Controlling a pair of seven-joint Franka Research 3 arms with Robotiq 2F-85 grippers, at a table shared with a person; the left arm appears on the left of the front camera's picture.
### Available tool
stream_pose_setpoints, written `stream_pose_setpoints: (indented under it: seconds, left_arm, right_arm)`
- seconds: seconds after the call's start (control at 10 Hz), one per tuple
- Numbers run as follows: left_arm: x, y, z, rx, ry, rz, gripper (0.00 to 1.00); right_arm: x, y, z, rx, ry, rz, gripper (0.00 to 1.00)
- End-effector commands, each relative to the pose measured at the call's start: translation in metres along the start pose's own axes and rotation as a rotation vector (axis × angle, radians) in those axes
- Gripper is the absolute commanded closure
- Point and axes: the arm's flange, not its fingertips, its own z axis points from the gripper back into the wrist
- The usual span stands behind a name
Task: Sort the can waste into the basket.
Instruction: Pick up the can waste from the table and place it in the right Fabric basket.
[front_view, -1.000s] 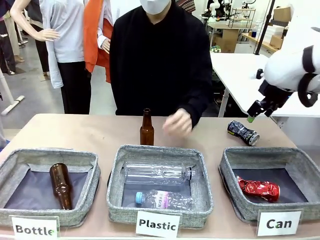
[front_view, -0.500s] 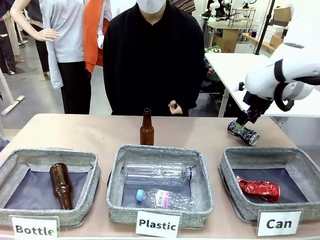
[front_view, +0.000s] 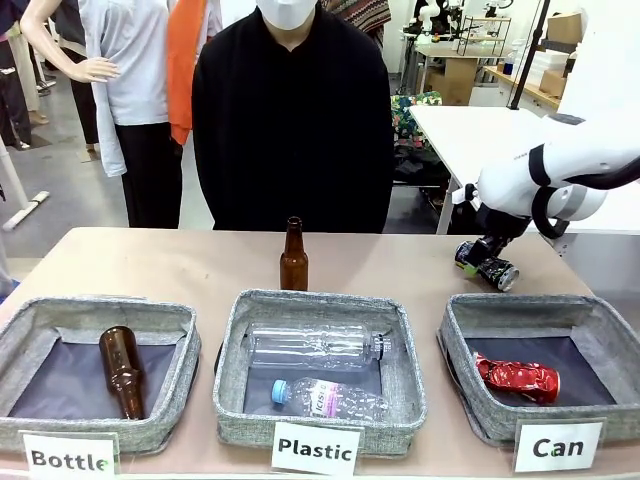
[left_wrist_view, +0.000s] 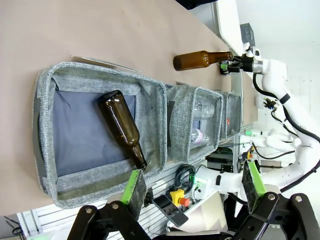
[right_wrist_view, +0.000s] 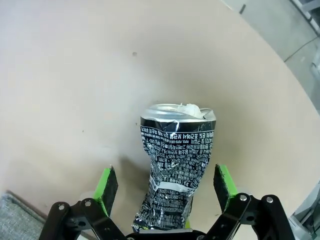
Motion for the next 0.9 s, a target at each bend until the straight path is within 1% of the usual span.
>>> stream_pose_setpoints:
  seconds: [0.0,0.3,0.4,0.5,0.6,0.7,0.8]
  left_arm:
    - [-0.0021,-0.0014,0.0008,-0.007,0.001,0.01,0.0]
    - [-0.0021,-0.0014,0.0008,-0.007,0.001,0.01,0.0]
    - [-0.0021,-0.0014,0.0008,-0.007,0.001,0.01,0.0]
    - [-0.0021,-0.0014,0.0008,-0.007,0.001,0.01,0.0]
    - [-0.0021,-0.0014,0.0008,-0.007,0.001,0.01,0.0]
    - [-0.0021,-0.0014,0.0008,-0.007,0.001,0.01,0.0]
    - [-0.0021,-0.0014,0.0008,-0.007,0.001,0.01,0.0]
  right_arm:
    - [0.006,-0.0093,-0.0034,-0.006,-0.001,0.009,0.0]
    - [0.0079,-0.0104,-0.0041,-0.013,0.022,-0.026,0.0]
    - [0.0086,-0.0098,-0.0035,-0.007,0.014,-0.031,0.13]
    - [0.0085,-0.0099,-0.0043,0.005,0.023,-0.034,0.6]
    - [0.0087,-0.0108,-0.0051,0.003,0.016,-0.043,0.73]
    - [0.0093,-0.0111,-0.0051,0.002,0.003,-0.049,1.0]
    - [0.0095,-0.0114,-0.0056,-0.018,0.011,-0.06,1.0]
